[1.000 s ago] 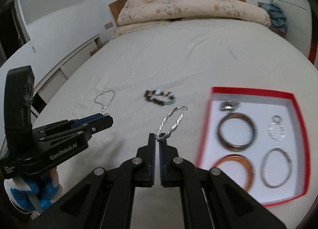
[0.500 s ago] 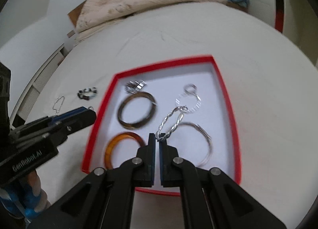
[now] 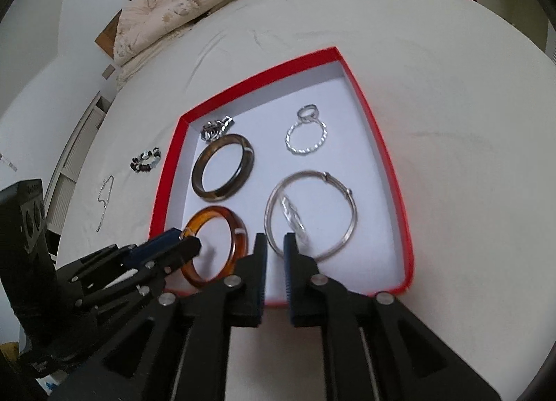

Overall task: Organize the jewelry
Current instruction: 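Carry the ring and hoop earring into the red box and open both tools, then withdraw both tools from the box toward the necklace and beaded bracelet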

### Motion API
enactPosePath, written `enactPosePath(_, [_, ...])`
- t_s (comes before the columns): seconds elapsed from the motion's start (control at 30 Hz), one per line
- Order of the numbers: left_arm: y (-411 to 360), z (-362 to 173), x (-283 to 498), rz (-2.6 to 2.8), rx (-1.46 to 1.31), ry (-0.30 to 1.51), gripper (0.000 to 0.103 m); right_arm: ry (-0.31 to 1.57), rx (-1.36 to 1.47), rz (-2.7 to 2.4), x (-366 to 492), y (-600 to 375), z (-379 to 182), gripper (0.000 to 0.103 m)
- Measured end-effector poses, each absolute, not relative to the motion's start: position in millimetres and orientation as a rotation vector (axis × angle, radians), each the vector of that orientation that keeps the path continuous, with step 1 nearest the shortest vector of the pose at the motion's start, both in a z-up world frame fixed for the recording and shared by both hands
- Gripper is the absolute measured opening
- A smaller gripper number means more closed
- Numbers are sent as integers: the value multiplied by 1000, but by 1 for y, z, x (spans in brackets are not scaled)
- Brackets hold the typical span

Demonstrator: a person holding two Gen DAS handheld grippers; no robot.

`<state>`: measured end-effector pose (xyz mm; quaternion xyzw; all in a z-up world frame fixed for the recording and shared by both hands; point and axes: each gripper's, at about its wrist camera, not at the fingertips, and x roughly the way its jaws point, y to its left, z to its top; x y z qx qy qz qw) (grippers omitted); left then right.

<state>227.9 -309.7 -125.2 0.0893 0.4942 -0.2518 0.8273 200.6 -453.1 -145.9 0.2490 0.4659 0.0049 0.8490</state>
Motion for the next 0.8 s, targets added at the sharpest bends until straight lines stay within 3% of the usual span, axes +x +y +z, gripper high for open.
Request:
enactPosePath(0.03, [-309,-123,227,-536,184,1054,22,987,530,7,197,-453,-144,24])
enactPosePath(0.07, [-307,-121,226,-531,181,1052,23,986,535,7,194,-453,-141,26])
enactPosePath(0.27, [-292,-84,208,-519,170,991,25,955,510,-11,171,-448,-111,27])
enactPosePath(0.8, [-167,30,139,-382,67,766,59,768,297,58,99,-365,25,28])
